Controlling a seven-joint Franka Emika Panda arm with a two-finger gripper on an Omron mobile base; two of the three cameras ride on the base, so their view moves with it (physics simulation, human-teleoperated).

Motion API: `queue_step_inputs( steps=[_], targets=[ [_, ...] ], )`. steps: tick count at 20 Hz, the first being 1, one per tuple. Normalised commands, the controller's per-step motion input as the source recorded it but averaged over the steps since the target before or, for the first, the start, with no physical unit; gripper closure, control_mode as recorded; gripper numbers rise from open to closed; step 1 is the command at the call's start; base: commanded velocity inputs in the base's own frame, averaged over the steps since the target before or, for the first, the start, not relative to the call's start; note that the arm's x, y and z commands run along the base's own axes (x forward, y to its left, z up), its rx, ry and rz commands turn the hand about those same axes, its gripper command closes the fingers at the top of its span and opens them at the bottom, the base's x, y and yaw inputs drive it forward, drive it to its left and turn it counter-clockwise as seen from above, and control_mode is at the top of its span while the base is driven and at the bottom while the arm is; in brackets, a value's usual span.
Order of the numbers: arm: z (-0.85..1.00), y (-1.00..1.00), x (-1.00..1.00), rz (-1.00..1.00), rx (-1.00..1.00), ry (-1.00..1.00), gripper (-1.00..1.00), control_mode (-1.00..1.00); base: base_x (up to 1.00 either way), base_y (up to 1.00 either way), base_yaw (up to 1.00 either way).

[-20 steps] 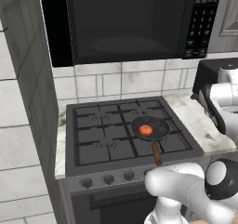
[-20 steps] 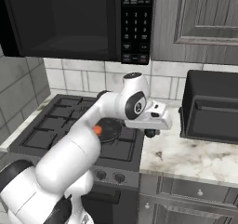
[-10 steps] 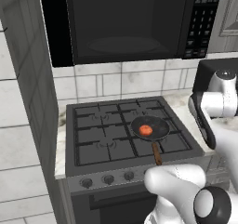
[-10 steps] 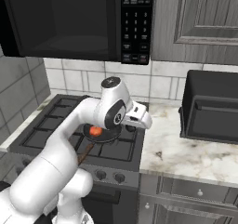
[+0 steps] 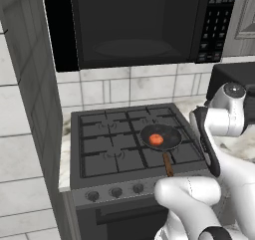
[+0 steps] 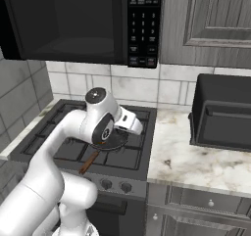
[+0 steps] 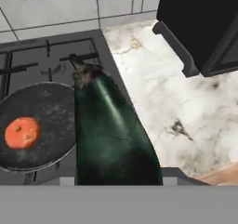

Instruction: Put the squash and eggplant in the pan. Then turn on the front right burner and set the heat to medium.

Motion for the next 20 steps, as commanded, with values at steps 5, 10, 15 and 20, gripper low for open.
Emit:
queue_step_inputs(
  steps=[5, 10, 15, 20],
  targets=[
    [0.13, 0.4, -0.12, 0.08, 0.01, 0.0, 1.0, -1.0, 0.0, 0.0, 0.0],
    [0.0, 0.38, -0.04, 0.11, 0.05, 0.0, 1.0, -1.0, 0.0, 0.0, 0.0],
    [0.0, 0.43, 0.0, 0.1, 0.07, 0.0, 1.0, -1.0, 0.0, 0.0, 0.0],
    [0.0, 0.32, 0.0, 0.08, 0.03, 0.01, 1.0, -1.0, 0.0, 0.0, 0.0]
  ],
)
